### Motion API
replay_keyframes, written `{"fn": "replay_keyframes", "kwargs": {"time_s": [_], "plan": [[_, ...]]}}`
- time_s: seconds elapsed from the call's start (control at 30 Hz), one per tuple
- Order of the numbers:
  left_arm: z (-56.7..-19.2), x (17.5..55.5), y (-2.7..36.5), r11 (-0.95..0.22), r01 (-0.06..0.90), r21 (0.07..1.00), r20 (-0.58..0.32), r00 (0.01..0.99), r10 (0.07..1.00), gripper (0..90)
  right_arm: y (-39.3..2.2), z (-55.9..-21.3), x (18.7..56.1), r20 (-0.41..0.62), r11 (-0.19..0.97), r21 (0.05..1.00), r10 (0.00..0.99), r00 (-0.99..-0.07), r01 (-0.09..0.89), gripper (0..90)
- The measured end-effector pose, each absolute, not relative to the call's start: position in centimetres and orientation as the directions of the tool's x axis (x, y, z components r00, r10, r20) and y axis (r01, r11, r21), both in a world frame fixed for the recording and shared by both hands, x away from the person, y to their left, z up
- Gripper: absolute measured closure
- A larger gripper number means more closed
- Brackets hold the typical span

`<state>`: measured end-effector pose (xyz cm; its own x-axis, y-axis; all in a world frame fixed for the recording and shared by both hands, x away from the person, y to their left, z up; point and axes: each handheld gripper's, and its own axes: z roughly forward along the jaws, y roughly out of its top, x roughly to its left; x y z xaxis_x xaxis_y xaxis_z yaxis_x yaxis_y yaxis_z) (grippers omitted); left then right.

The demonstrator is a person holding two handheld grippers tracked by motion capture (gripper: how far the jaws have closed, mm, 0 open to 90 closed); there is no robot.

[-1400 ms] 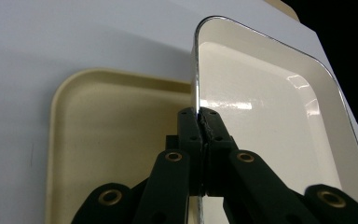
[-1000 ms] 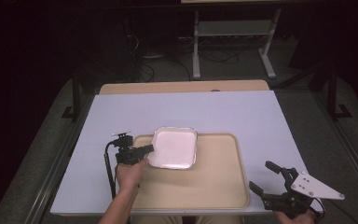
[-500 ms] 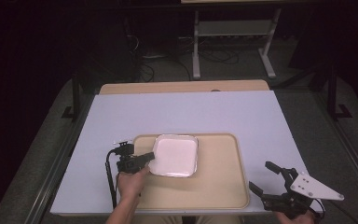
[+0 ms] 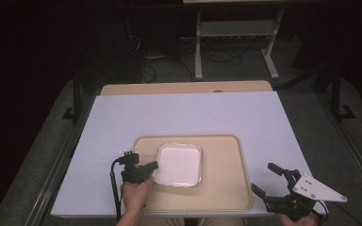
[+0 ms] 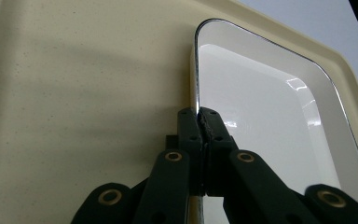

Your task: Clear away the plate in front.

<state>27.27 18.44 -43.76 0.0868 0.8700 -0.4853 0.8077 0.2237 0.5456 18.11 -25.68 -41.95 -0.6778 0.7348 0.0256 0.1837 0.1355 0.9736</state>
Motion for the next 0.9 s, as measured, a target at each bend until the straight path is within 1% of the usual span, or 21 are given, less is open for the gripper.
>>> {"fn": "replay_keyframes", "kwargs": {"time_s": [0.17,0.2,0.4,0.9], "plan": [[-43.8,27.1,18.1,0.232,0.808,0.542,-0.481,0.072,0.874,88.3,-25.7,-42.0,18.1,0.027,0.133,0.974,0.736,-0.676,0.183,13.0],[-44.0,27.1,18.2,0.241,0.815,0.527,-0.496,0.065,0.866,87.8,-25.7,-42.0,18.1,0.027,0.133,0.974,0.735,-0.677,0.184,12.9],[-44.0,26.6,17.9,0.243,0.804,0.543,-0.473,0.054,0.879,87.7,-25.7,-42.0,18.2,0.03,0.131,0.974,0.733,-0.68,0.184,13.0],[-44.3,25.6,17.3,0.271,0.792,0.546,-0.47,0.022,0.882,87.0,-25.6,-42.0,18.2,0.026,0.133,0.974,0.734,-0.678,0.181,13.0]]}}
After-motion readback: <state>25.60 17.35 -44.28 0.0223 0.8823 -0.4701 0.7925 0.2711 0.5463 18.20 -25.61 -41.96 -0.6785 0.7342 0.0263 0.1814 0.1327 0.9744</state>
